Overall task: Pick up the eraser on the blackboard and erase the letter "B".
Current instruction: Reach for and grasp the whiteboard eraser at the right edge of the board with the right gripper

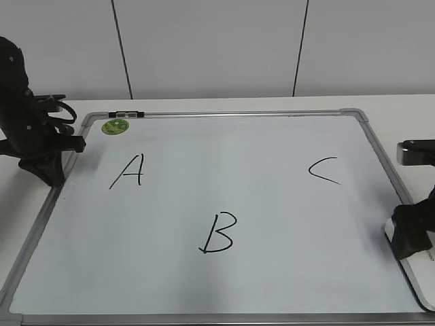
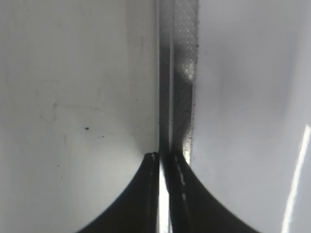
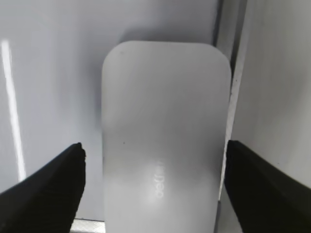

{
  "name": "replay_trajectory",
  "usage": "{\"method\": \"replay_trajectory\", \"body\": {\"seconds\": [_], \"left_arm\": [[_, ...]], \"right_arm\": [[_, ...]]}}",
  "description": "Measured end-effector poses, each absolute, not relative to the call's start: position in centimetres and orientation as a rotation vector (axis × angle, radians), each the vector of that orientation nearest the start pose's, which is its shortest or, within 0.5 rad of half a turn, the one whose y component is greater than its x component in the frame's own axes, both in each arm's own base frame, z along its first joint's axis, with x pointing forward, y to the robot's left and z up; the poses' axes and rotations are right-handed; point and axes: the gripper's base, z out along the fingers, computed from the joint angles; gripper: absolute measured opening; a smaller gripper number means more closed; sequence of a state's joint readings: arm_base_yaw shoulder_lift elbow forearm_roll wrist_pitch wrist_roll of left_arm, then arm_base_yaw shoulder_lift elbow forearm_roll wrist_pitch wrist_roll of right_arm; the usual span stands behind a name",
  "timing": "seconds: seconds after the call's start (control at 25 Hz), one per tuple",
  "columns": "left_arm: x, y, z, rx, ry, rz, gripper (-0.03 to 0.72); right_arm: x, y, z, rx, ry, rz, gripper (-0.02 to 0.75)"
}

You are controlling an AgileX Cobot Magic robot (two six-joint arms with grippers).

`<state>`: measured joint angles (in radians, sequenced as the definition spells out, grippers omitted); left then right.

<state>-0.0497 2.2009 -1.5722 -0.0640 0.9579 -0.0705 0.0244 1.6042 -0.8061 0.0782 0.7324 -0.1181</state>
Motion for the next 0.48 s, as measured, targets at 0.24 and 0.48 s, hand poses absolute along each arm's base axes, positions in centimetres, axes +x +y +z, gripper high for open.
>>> {"method": "replay_trajectory", "body": {"seconds": [0.24, 0.48], "left_arm": [[43.0, -2.6, 12.7, -0.086, 3.071, -0.089, 0.020], [43.0, -2.6, 12.7, -0.086, 3.071, -0.089, 0.020]], "right_arm": [[26.7, 1.0, 15.4, -0.141, 3.046, 0.063, 0.661], [26.8, 1.0, 15.3, -0.152, 3.041, 0.050, 0.612]]}}
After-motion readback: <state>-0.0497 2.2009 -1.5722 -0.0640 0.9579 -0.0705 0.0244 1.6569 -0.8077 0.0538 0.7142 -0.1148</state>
